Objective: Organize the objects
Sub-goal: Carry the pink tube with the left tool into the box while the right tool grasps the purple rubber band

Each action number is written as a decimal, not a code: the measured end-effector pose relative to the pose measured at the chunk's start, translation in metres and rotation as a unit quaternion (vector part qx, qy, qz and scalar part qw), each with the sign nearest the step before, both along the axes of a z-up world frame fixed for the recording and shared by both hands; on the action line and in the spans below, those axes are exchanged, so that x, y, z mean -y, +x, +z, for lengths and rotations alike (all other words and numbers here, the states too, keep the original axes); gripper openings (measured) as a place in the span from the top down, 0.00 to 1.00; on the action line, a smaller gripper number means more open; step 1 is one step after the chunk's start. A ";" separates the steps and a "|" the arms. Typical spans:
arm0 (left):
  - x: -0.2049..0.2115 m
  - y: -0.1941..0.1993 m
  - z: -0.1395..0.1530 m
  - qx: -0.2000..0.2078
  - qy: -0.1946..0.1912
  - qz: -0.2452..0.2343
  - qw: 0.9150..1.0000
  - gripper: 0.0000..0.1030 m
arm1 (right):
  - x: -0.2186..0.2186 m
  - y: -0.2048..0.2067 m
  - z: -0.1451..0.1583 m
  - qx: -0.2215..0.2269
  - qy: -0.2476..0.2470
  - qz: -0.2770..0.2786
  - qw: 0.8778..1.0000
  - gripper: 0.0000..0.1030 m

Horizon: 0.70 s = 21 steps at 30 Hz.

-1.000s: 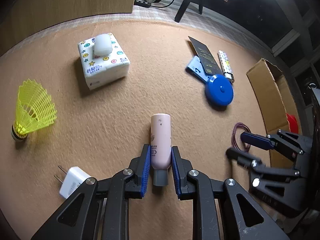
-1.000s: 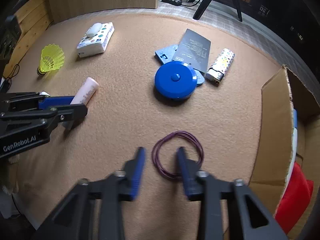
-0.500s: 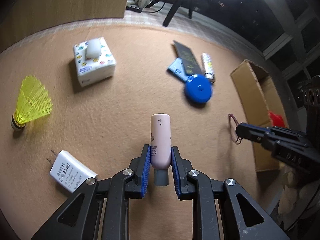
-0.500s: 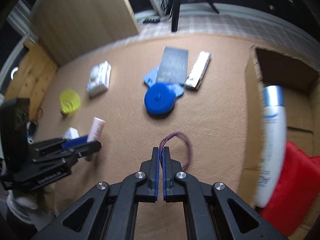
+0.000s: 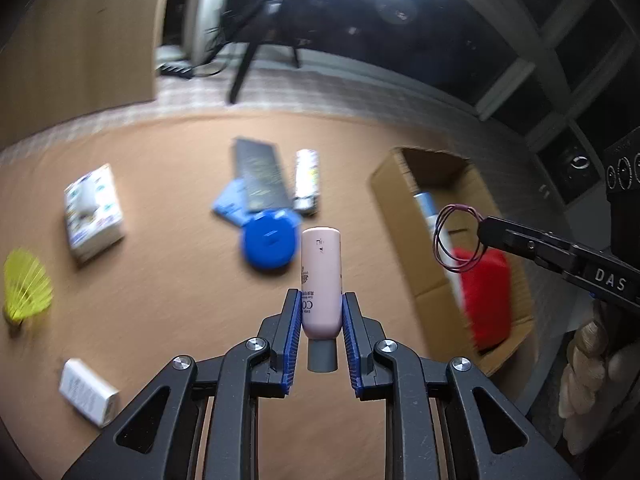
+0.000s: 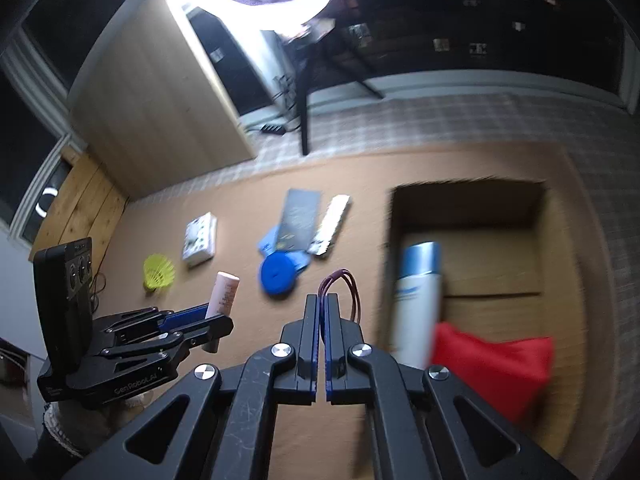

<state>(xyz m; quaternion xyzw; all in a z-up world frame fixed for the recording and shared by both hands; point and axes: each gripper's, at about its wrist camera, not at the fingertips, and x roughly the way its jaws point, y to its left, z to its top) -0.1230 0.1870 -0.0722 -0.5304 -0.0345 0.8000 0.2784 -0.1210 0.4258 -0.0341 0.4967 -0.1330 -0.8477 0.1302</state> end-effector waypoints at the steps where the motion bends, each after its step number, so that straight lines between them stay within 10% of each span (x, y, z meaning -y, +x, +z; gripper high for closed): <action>1: -0.012 -0.001 0.003 -0.003 0.002 -0.006 1.000 0.79 | -0.009 0.000 0.002 -0.002 0.000 -0.007 1.000 0.98; 21: -0.181 -0.018 -0.007 0.011 0.008 -0.081 0.997 0.79 | -0.123 -0.006 -0.034 0.033 0.010 -0.076 0.997 0.98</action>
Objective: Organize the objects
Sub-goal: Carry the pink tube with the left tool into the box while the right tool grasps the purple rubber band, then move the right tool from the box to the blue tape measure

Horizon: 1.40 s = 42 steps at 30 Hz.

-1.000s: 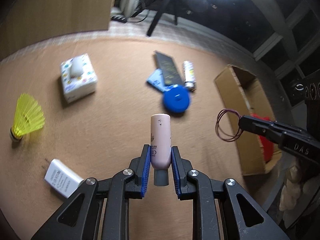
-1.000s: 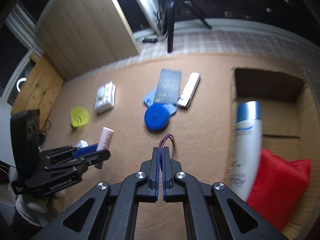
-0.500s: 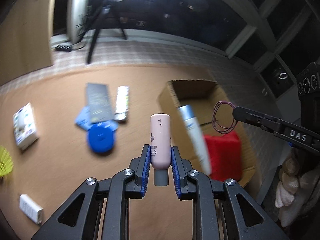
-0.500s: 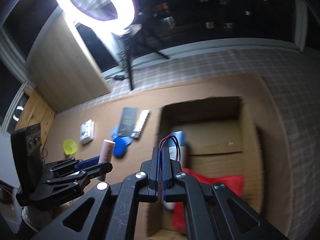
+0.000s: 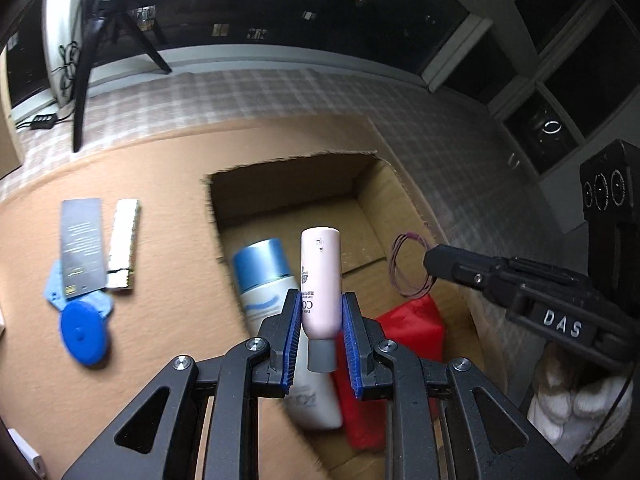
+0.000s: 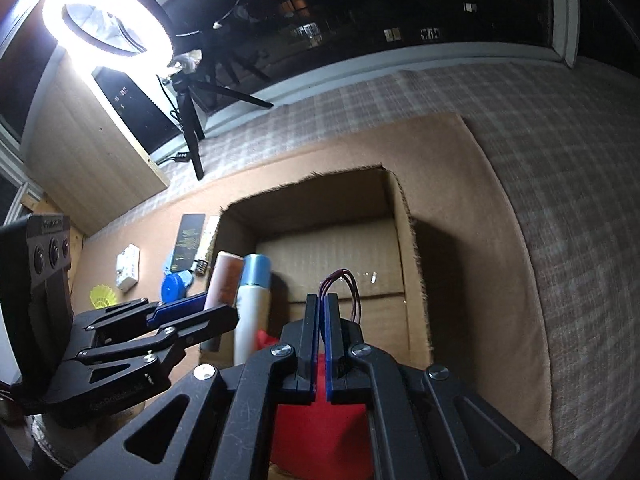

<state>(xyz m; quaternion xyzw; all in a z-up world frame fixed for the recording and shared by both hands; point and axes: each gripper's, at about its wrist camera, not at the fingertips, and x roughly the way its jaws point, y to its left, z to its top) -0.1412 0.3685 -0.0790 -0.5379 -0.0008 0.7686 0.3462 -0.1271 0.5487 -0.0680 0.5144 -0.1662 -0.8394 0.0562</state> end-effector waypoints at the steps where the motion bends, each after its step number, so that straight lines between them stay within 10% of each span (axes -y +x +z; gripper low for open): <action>1: -0.005 0.000 -0.002 0.002 -0.001 -0.002 1.000 0.79 | -0.001 0.000 -0.002 0.001 0.000 0.000 1.000 0.98; 9: -0.024 0.003 -0.007 0.003 -0.005 -0.019 1.000 0.78 | -0.012 0.007 -0.004 0.003 -0.009 -0.008 1.000 0.94; 13: -0.023 0.006 -0.004 -0.001 -0.006 -0.019 1.000 0.65 | -0.017 0.010 0.000 -0.002 -0.021 -0.018 1.000 0.64; 29: 0.031 0.027 0.013 -0.015 -0.009 -0.001 1.000 0.65 | 0.021 0.019 0.012 -0.019 -0.025 -0.001 1.000 0.59; 42: 0.155 0.027 0.005 -0.005 -0.025 0.082 0.996 0.65 | 0.096 -0.001 0.021 -0.052 -0.036 0.044 0.997 0.59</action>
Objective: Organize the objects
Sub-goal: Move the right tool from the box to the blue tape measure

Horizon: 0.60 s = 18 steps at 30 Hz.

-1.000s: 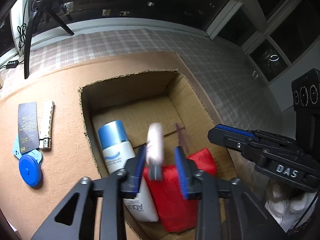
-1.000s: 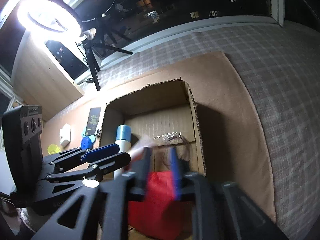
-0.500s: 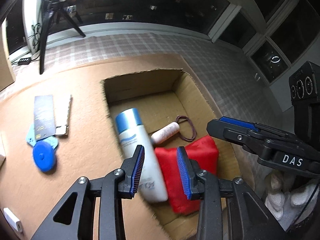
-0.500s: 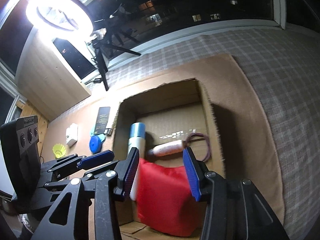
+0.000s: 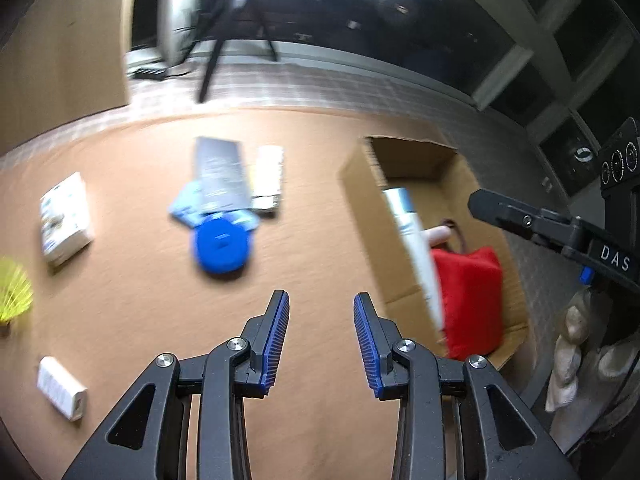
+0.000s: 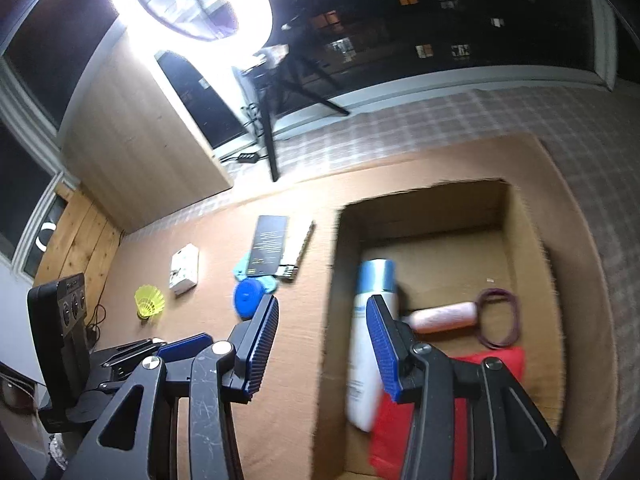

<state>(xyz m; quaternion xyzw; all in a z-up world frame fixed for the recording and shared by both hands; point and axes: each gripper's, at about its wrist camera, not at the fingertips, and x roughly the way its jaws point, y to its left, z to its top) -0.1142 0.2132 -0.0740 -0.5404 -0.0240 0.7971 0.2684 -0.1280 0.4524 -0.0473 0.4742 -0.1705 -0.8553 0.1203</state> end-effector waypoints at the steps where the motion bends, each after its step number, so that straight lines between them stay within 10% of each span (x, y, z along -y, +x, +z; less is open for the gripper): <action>1: 0.012 0.000 0.000 0.001 0.000 0.008 1.000 0.65 | 0.006 -0.002 0.000 0.000 0.001 0.006 1.000 0.59; 18: 0.160 0.005 -0.006 0.004 -0.014 0.111 0.994 0.65 | 0.100 -0.058 -0.033 0.069 -0.029 0.065 0.995 0.56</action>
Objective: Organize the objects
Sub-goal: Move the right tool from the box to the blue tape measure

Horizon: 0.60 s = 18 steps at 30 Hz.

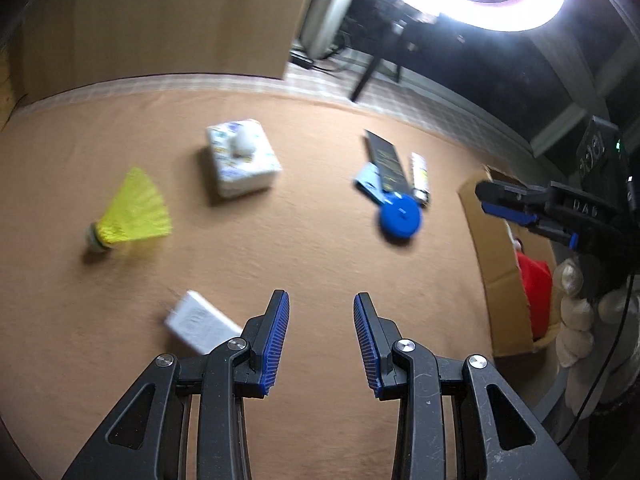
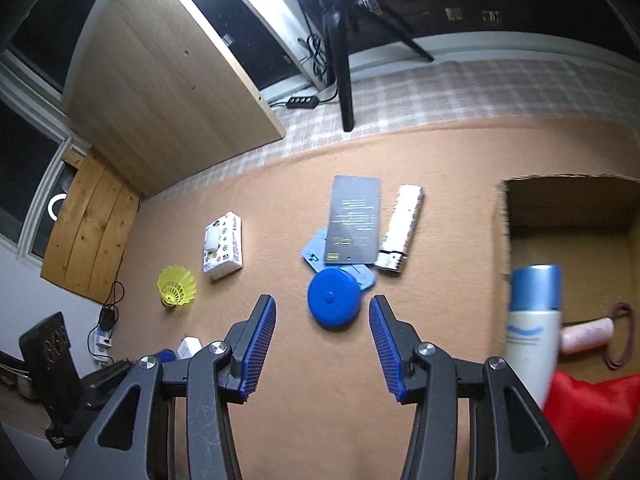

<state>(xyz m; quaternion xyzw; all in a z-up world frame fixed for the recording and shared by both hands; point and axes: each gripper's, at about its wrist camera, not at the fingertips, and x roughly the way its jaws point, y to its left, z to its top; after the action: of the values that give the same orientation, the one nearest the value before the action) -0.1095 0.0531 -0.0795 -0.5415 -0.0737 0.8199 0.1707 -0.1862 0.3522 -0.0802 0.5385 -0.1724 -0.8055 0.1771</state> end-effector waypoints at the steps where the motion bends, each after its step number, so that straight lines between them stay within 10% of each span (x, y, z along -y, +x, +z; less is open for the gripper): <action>1: 0.006 -0.004 0.002 -0.003 -0.003 0.006 1.000 0.65 | 0.003 -0.003 -0.002 0.002 0.002 0.000 1.000 0.57; 18: 0.041 -0.023 0.002 0.000 0.025 0.034 0.999 0.65 | 0.040 -0.040 -0.030 0.015 0.051 0.027 0.998 0.58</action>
<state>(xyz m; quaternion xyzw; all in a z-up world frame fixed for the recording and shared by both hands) -0.1326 0.0122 -0.0774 -0.5344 -0.1121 0.8230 0.1565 -0.2259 0.3119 -0.1106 0.5634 -0.1187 -0.8001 0.1683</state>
